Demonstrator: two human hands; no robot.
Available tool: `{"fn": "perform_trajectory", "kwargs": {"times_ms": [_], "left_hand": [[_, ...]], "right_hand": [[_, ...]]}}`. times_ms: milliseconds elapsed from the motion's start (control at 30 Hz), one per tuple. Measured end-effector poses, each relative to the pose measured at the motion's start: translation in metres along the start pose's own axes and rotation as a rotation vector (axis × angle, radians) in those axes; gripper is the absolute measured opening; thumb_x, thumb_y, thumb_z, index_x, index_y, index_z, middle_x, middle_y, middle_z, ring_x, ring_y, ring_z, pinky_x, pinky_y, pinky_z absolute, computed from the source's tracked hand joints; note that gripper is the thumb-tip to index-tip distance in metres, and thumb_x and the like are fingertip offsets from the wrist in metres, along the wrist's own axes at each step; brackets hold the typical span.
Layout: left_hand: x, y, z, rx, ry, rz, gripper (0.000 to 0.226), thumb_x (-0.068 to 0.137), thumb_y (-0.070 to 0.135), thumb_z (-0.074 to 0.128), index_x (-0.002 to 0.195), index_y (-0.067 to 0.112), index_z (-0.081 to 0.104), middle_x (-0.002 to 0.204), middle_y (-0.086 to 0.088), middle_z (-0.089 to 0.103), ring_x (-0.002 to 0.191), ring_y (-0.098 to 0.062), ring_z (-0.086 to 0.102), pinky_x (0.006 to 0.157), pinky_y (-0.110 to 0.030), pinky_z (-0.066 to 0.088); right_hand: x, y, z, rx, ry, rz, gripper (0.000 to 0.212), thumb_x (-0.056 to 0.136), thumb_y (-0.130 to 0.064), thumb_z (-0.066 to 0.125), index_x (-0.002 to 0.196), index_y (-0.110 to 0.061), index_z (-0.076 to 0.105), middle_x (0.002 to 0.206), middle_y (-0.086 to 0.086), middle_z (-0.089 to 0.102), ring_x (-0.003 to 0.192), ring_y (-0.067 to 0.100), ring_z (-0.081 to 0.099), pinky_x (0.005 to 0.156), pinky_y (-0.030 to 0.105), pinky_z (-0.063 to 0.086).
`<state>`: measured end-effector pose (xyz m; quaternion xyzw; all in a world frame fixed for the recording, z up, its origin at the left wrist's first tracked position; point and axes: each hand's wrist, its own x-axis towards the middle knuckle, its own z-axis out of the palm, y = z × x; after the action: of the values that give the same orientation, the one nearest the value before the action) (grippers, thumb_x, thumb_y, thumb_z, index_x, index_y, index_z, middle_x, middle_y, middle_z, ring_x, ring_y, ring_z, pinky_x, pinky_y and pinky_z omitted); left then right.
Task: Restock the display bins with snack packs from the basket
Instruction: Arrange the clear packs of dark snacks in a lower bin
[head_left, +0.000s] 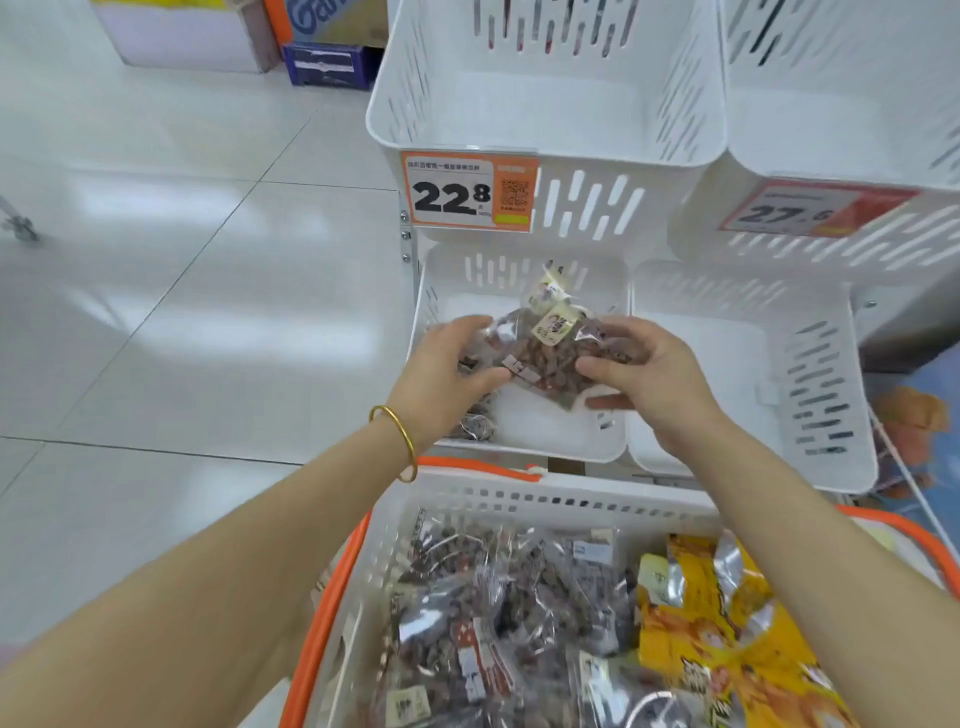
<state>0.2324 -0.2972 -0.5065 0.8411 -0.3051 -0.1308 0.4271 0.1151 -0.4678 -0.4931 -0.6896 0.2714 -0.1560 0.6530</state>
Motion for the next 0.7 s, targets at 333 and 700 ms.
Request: {"fn": "perform_trajectory", "kwargs": {"times_ms": [333, 700], "left_hand": [[0.020, -0.073, 0.011, 0.263, 0.040, 0.020, 0.065, 0.091, 0.027, 0.056, 0.146, 0.011, 0.025, 0.157, -0.007, 0.011, 0.145, -0.016, 0.004, 0.114, -0.022, 0.004], [0.020, -0.082, 0.022, 0.220, 0.030, 0.002, 0.065, 0.091, 0.029, 0.054, 0.146, 0.014, 0.023, 0.158, -0.004, 0.003, 0.145, -0.012, -0.004, 0.110, -0.018, -0.002]], "right_hand": [[0.129, 0.040, 0.069, -0.864, 0.122, -0.368, 0.033, 0.086, -0.008, 0.060, 0.119, -0.014, 0.062, 0.115, 0.006, 0.066, 0.105, 0.028, 0.059, 0.084, 0.036, 0.047], [0.152, 0.052, 0.113, -0.418, -0.111, 0.078, 0.059, 0.085, 0.006, 0.047, 0.141, -0.010, 0.039, 0.138, 0.010, 0.041, 0.109, 0.026, 0.055, 0.080, 0.036, 0.048]]}}
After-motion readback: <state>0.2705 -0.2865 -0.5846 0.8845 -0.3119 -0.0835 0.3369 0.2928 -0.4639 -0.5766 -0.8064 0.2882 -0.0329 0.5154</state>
